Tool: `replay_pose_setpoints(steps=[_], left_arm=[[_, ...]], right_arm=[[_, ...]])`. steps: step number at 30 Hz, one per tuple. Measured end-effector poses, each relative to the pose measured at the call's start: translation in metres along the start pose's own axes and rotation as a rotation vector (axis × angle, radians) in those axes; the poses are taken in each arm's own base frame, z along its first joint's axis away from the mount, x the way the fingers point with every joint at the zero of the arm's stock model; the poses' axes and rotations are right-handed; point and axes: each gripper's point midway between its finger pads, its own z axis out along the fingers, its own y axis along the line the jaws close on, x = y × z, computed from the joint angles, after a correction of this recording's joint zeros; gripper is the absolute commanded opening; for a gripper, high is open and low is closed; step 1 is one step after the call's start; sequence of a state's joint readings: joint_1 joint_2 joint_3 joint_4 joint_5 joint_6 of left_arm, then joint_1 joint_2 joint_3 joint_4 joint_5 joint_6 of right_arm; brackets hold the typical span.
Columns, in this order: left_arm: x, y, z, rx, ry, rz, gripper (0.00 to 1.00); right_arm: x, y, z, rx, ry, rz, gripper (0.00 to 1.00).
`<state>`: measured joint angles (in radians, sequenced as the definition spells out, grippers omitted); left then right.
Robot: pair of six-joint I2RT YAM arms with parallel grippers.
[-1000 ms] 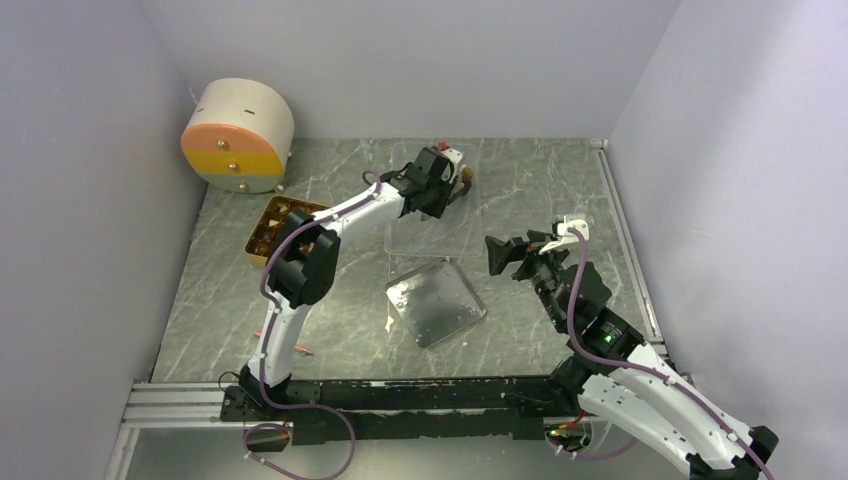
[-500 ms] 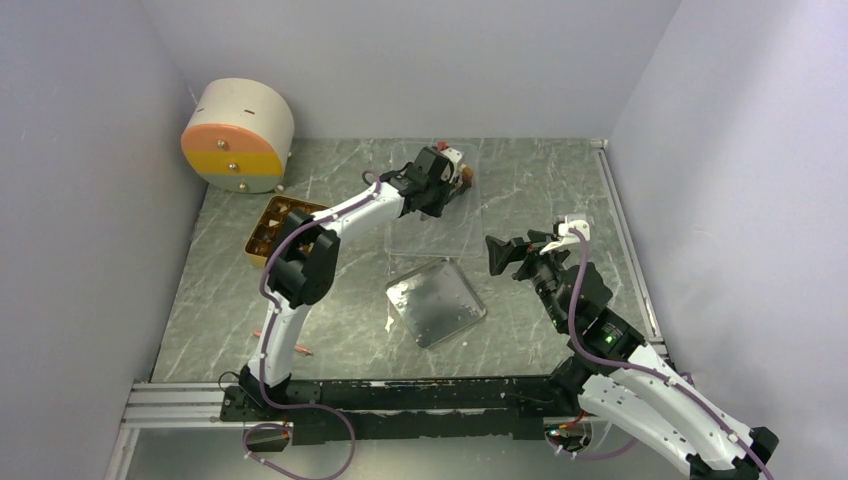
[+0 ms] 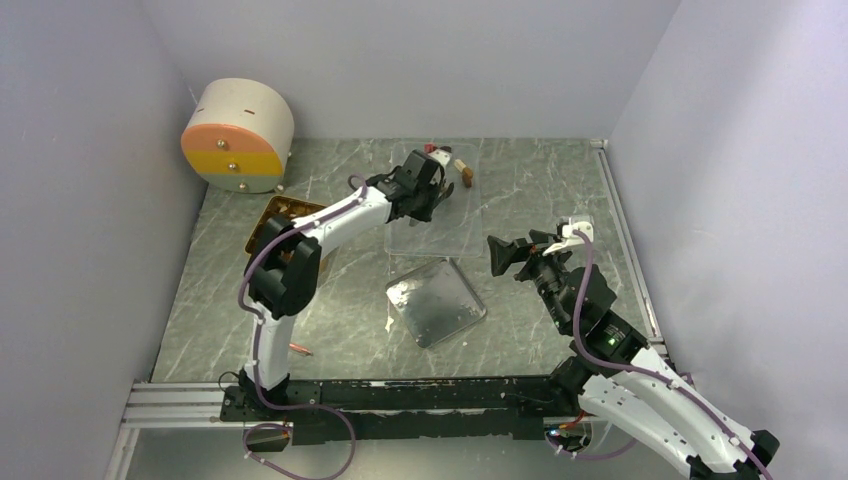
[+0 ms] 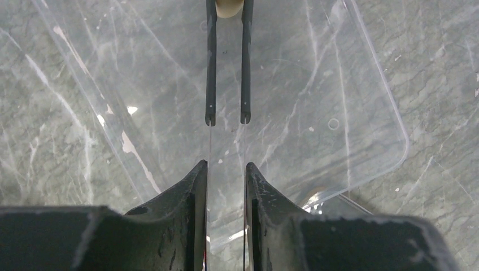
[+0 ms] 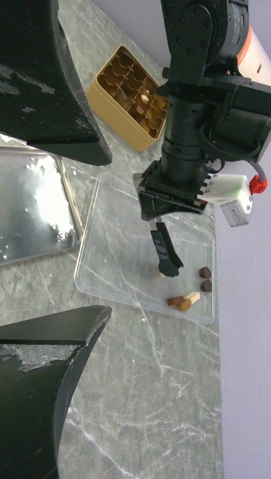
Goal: Pack the chocolate
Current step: Pick up the fake chocolate from the plate, then place the fake chocolate in the packing box.
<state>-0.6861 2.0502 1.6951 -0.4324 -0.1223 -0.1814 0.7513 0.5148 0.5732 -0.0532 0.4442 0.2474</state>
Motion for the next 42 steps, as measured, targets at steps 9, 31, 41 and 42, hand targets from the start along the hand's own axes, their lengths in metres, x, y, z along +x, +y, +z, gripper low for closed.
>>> replay_pose_setpoints(steps=[9, 31, 41, 42], left_arm=[[0.01, 0.007, -0.011, -0.034, 0.013, -0.025, 0.24], [0.032, 0.085, -0.145, -0.233, 0.02, -0.209, 0.24], [0.067, 0.129, -0.215, -0.374, 0.034, -0.292, 0.23], [0.068, 0.134, -0.219, -0.388, 0.031, -0.304, 0.24]], right_arm=[[-0.004, 0.0, -0.002, -0.003, -0.012, 0.006, 1.0], [-0.003, 0.002, -0.002, -0.012, -0.008, 0.009, 1.0], [0.007, 0.006, 0.0, -0.03, 0.021, 0.018, 1.0], [0.008, 0.006, 0.001, -0.03, 0.024, 0.018, 1.0]])
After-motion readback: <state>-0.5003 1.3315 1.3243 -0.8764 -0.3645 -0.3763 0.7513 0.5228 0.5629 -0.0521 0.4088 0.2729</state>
